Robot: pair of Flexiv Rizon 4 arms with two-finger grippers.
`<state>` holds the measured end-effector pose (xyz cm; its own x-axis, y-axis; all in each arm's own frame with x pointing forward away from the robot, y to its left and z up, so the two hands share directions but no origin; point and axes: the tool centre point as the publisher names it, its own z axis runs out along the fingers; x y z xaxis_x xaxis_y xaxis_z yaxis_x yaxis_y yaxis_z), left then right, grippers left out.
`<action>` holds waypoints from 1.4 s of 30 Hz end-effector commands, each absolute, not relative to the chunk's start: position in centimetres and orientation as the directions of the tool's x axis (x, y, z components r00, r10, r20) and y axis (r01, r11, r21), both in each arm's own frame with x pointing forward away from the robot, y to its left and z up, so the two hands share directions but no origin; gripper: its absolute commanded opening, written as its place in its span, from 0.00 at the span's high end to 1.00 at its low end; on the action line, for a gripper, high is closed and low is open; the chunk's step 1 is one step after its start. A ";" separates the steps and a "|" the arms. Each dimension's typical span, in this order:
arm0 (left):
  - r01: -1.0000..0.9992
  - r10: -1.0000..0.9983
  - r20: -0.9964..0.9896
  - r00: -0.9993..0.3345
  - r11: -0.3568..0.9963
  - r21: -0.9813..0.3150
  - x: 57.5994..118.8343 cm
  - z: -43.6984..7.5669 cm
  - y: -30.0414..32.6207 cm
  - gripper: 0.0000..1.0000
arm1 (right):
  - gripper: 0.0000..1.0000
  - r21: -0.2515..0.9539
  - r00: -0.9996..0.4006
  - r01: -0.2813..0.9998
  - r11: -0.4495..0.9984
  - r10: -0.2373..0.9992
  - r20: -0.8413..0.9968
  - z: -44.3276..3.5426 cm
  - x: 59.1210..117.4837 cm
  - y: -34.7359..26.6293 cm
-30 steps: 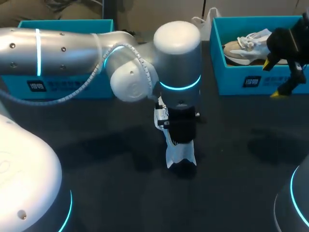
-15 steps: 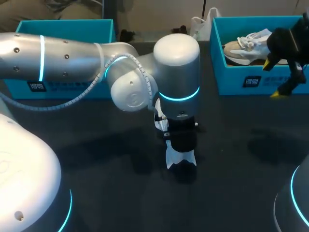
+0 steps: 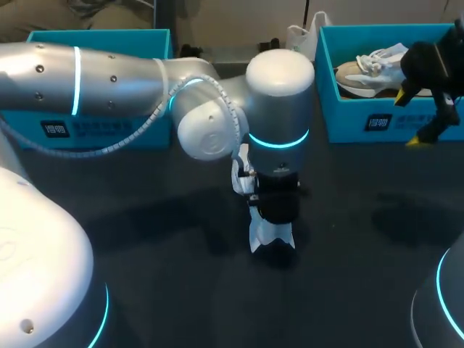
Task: Take the shoe out of the shoebox, open the shoe tongue, remove and reinsert the insole, then place the shoe into the shoebox
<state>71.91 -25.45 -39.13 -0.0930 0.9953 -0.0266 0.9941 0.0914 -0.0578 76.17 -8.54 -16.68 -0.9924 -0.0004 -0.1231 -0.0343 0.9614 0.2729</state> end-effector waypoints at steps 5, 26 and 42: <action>0.994 0.994 -0.031 -0.105 0.106 0.022 73.8 -38.9 -24.8 1.00 | 0.00 0.270 -0.993 -0.033 0.962 0.000 -0.120 -16.7 76.3 -8.4; 0.964 0.994 -0.003 -0.109 0.106 0.245 75.3 -37.6 -23.8 1.00 | 0.00 0.270 -0.993 -0.033 0.962 0.000 -0.120 -16.7 76.3 -8.4; 0.940 0.989 -0.027 -0.145 0.146 0.307 77.9 -33.9 -23.2 0.60 | 0.00 0.270 -0.993 -0.033 0.962 0.000 -0.120 -16.7 76.3 -8.4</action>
